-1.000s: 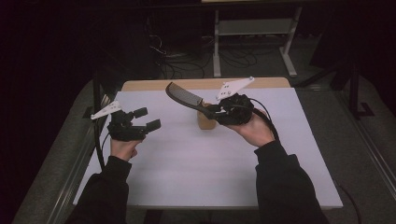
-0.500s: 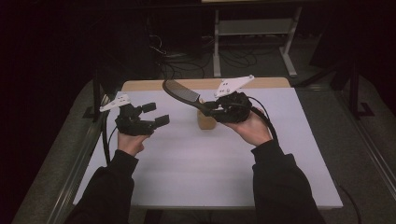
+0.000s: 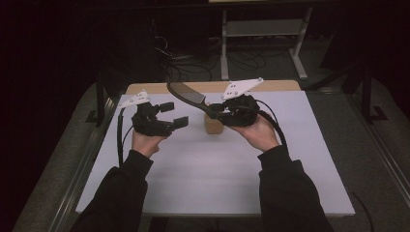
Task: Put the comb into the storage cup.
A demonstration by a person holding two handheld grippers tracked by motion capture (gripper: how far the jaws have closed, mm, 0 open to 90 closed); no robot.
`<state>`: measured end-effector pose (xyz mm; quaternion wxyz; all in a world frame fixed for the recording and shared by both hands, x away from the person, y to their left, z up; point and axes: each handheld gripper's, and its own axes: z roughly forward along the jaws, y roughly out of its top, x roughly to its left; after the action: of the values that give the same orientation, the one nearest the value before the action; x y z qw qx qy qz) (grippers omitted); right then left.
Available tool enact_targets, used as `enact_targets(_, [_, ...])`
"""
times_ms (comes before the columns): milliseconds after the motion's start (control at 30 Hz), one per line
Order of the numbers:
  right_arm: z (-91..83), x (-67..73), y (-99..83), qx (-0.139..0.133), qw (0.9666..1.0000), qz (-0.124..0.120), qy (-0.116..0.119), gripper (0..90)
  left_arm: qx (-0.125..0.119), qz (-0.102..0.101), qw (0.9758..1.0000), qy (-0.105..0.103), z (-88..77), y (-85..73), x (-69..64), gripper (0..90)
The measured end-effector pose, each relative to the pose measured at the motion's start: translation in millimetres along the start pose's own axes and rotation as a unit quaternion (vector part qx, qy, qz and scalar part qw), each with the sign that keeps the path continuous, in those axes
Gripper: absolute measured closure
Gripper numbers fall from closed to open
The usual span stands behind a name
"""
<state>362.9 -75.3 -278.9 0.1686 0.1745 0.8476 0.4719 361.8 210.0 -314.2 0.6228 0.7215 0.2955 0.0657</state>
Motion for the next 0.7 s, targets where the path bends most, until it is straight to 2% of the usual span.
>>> enact_targets(233, [3.8, 1.9, -0.1, -0.002, 1.0, -0.001, 0.002, 71.3, -0.016, -0.013, 0.9998, -0.006, 3.9, 8.0, 1.2, 2.9])
enact_targets(433, [8.0, 3.2, -1.8, -0.001, 1.0, -0.001, 0.005, 71.3, -0.011, -0.021, 0.9997, 0.005, 7.4, 12.9, 3.1, 6.3])
enact_targets(567, [12.1, 5.1, -4.0, 0.003, 1.0, -0.004, 0.005, 71.4, -0.017, -0.033, 0.9993, 0.002, 9.9, 15.2, 3.6, 7.6])
enact_targets(633, [13.6, 5.7, -4.7, 0.004, 1.0, -0.005, 0.006, 71.4, -0.019, -0.045, 0.9987, -0.013, 11.5, 16.9, 4.6, 7.7])
enact_targets(700, [15.0, 6.6, -5.5, 0.006, 0.9999, -0.006, 0.006, 71.4, -0.022, -0.05, 0.9984, -0.018, 12.6, 18.4, 4.3, 7.6])
